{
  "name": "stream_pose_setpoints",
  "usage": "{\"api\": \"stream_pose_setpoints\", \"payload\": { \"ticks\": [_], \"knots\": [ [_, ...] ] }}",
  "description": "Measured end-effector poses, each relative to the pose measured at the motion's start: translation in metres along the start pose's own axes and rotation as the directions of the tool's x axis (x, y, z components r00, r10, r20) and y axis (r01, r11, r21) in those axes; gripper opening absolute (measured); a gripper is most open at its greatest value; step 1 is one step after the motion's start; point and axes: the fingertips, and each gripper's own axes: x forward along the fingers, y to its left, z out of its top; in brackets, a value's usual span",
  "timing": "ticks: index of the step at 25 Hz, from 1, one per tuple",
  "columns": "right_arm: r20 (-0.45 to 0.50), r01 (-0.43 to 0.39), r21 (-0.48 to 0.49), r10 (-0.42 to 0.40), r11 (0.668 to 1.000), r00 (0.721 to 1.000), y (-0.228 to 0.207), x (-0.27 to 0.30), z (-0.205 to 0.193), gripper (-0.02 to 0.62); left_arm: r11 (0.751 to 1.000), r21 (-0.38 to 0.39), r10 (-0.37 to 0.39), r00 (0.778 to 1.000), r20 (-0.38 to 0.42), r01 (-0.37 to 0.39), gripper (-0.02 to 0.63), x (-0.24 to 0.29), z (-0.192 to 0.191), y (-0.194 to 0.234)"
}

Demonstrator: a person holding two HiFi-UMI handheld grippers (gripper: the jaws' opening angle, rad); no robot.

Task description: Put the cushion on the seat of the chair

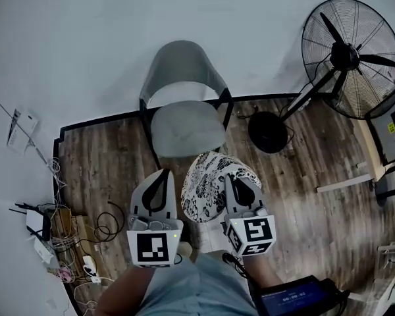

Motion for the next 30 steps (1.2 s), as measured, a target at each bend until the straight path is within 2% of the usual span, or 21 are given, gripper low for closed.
{"api": "stream_pose_setpoints", "payload": {
  "ticks": [9,14,18,22,26,30],
  "knots": [
    [0.053,0.018,-0.016,-0.017,1.0,0.998,-0.022,0.052,0.044,0.021,1.0,0.011,-0.017,1.0,0.022,0.016,0.009,0.055,0.01,0.025],
    [0.05,0.018,-0.016,-0.017,1.0,0.999,-0.042,0.078,0.047,0.021,1.0,-0.005,-0.014,1.0,-0.027,0.014,0.009,0.087,0.002,0.025],
    [0.042,0.006,-0.015,-0.006,1.0,0.999,-0.057,0.1,0.047,0.021,0.999,0.033,-0.011,0.999,-0.045,0.013,0.009,0.119,-0.007,0.028],
    [0.042,-0.033,-0.014,0.034,0.999,0.999,-0.075,0.126,0.053,0.021,1.0,0.01,0.016,0.995,-0.095,-0.015,0.009,0.155,-0.01,0.03],
    [0.043,-0.098,-0.006,0.099,0.995,0.994,-0.09,0.158,0.059,0.021,0.996,0.077,0.05,0.994,-0.099,-0.043,0.009,0.192,-0.013,0.038],
    [0.033,-0.171,0.018,0.171,0.985,0.985,-0.105,0.193,0.063,0.021,0.991,0.094,0.104,0.989,-0.105,-0.094,0.009,0.226,-0.007,0.04]
  ]
}}
